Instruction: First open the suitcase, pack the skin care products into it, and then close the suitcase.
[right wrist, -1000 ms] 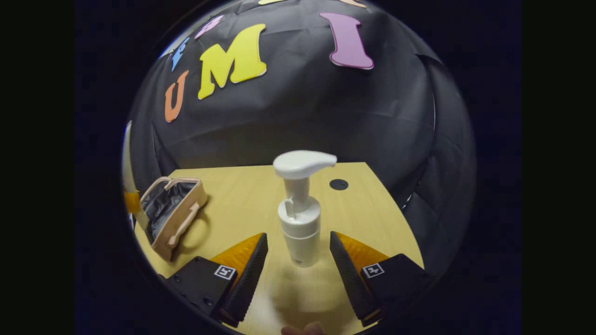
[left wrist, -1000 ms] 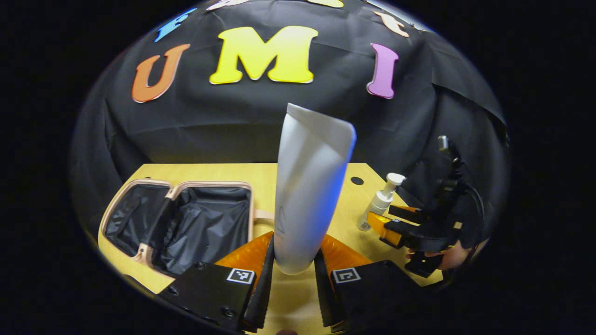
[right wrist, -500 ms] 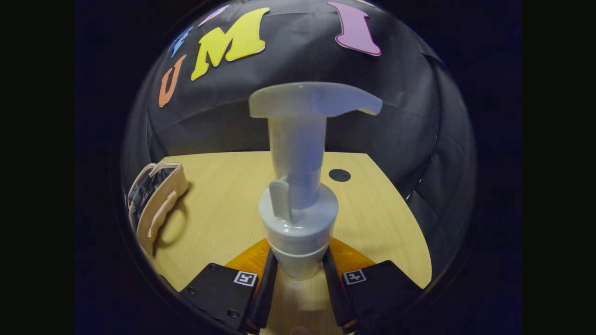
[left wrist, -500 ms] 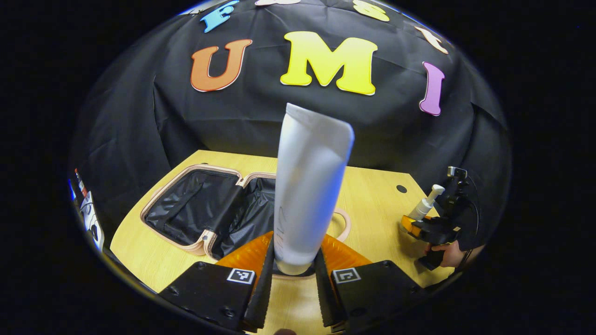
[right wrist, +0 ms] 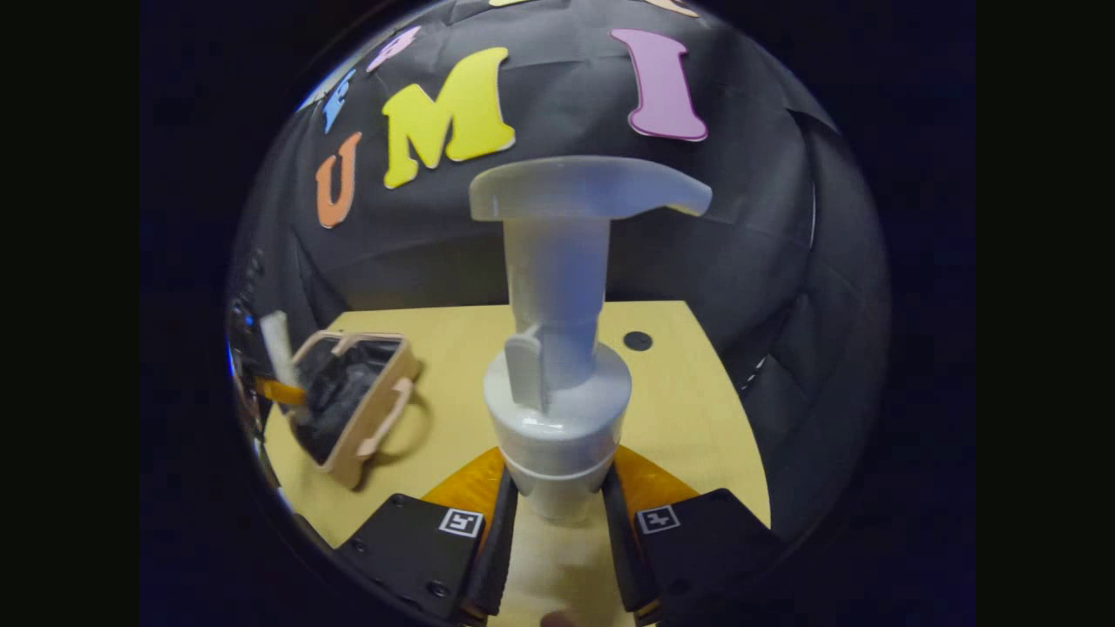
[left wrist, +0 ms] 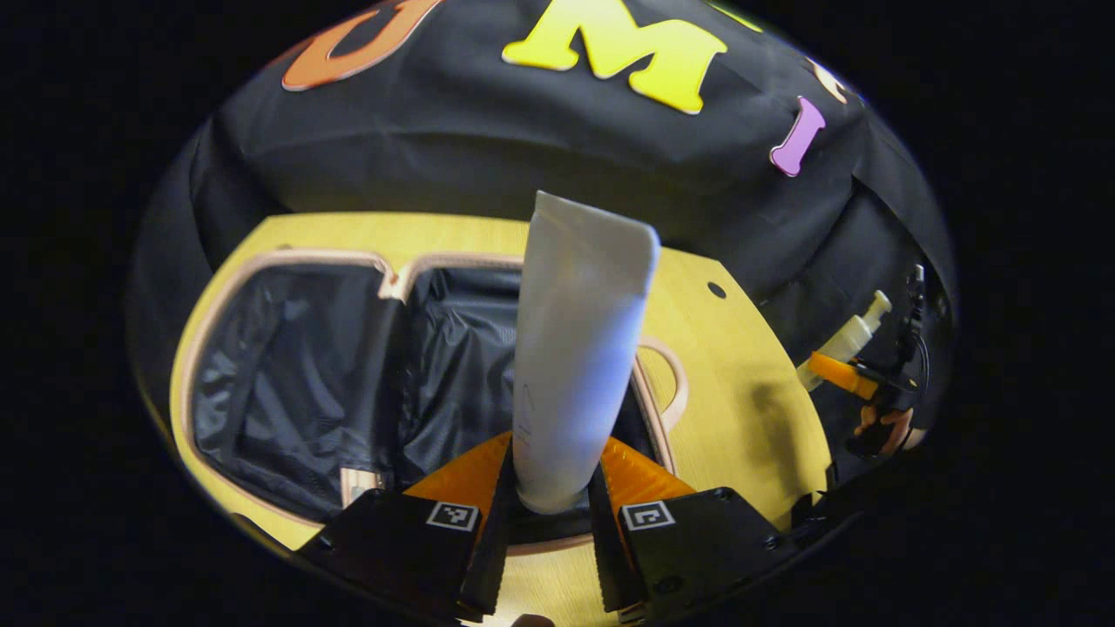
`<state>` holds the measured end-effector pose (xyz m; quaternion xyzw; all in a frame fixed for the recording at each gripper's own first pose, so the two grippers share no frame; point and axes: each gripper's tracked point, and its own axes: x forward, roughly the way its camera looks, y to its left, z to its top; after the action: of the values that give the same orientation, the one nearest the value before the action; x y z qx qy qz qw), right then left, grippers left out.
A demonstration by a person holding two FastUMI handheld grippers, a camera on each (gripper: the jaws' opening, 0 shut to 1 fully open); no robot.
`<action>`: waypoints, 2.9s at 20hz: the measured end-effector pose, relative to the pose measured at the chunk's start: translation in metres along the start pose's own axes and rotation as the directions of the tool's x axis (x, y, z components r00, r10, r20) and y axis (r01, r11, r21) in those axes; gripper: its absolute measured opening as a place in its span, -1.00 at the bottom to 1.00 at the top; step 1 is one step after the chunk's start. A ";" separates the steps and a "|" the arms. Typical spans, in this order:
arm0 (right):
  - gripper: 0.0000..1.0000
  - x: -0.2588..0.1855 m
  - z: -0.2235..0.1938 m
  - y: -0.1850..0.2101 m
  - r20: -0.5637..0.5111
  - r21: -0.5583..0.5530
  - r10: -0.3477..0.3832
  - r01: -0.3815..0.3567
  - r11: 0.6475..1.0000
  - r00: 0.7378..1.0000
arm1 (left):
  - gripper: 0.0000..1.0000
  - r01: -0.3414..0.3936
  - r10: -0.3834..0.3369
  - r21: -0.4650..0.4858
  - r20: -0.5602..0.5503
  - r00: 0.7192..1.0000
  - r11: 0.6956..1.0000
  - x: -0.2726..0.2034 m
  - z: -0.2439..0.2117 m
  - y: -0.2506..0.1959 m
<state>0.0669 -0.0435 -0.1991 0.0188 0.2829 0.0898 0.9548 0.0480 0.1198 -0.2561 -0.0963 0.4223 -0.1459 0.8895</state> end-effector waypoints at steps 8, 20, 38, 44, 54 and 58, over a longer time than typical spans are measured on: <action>-0.07 -0.108 0.024 0.052 0.052 0.104 0.047 -0.052 0.993 0.998 | -0.09 -0.030 -0.061 -0.229 -0.378 0.924 0.973 0.041 -0.036 0.041; -0.07 -0.086 0.014 0.187 -0.077 -0.065 0.214 -0.219 0.974 0.974 | 0.86 -0.046 -0.004 -0.182 -0.267 0.964 0.982 -0.015 -0.010 0.038; -0.07 0.132 -0.112 0.346 -0.738 0.199 0.199 -0.074 0.977 0.645 | 0.78 -0.208 0.252 -0.222 0.189 0.949 0.953 -0.205 -0.104 0.090; -0.13 0.148 -0.131 0.325 -0.795 0.135 0.052 0.092 0.987 0.604 | 0.78 -0.226 0.293 -0.265 0.248 0.923 0.937 -0.232 -0.097 0.121; 0.32 0.120 -0.114 0.325 -0.756 0.146 0.070 0.064 0.987 0.651 | 0.77 -0.336 0.386 -0.213 0.274 0.881 0.917 -0.243 -0.086 0.159; 0.27 0.079 -0.071 0.313 -0.629 0.126 0.127 -0.060 0.990 0.767 | 1.00 -0.423 0.463 -0.190 0.305 0.832 0.886 -0.247 -0.074 0.185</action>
<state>0.0426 0.2780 -0.2739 0.0483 0.5913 0.1241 0.7953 -0.1251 0.3745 -0.1779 -0.0705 0.2797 0.1080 0.9514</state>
